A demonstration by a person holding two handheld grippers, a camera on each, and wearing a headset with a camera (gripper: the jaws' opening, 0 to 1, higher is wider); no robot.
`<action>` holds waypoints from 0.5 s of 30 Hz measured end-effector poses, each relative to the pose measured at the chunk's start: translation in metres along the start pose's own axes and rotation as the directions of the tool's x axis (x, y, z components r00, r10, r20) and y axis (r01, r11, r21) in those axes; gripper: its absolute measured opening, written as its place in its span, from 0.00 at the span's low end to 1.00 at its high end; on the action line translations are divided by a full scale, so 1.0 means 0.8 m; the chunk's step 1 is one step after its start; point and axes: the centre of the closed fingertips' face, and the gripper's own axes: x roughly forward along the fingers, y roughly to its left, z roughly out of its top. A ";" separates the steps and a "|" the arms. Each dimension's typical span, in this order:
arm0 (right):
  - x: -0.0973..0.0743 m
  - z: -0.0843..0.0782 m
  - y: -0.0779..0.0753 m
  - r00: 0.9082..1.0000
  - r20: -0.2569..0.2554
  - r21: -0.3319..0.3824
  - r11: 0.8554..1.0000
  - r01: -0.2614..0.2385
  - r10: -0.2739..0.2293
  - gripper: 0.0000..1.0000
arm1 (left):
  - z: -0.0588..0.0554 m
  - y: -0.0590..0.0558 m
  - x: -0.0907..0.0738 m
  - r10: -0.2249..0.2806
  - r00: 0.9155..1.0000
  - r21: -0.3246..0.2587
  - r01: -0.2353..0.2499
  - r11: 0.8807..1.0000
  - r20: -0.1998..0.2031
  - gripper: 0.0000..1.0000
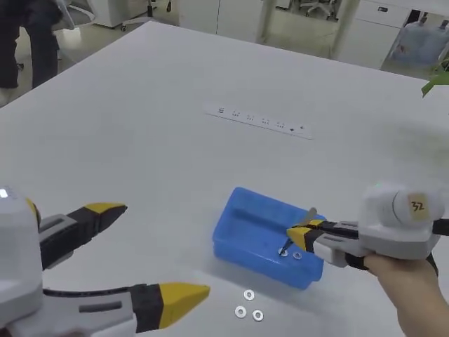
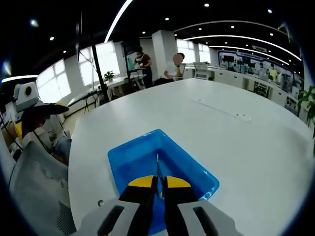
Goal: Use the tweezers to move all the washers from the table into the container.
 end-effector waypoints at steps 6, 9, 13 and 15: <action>-0.017 0.018 0.013 0.998 0.070 -0.010 1.000 -0.008 0.009 0.03 | 0.002 -0.002 0.003 -0.012 1.000 0.004 0.012 1.000 -0.002 0.92; -0.032 0.036 0.028 0.991 0.133 -0.024 0.999 -0.027 0.030 0.03 | 0.002 -0.003 0.007 -0.018 1.000 0.007 0.018 1.000 -0.007 0.92; -0.044 0.046 0.049 0.987 0.154 -0.040 0.998 -0.046 0.052 0.03 | 0.002 -0.007 0.011 -0.033 0.999 0.011 0.033 0.999 -0.011 0.92; -0.048 0.047 0.064 0.982 0.165 -0.043 0.995 -0.087 0.093 0.03 | 0.002 -0.009 0.012 -0.039 0.999 0.014 0.039 0.999 -0.013 0.92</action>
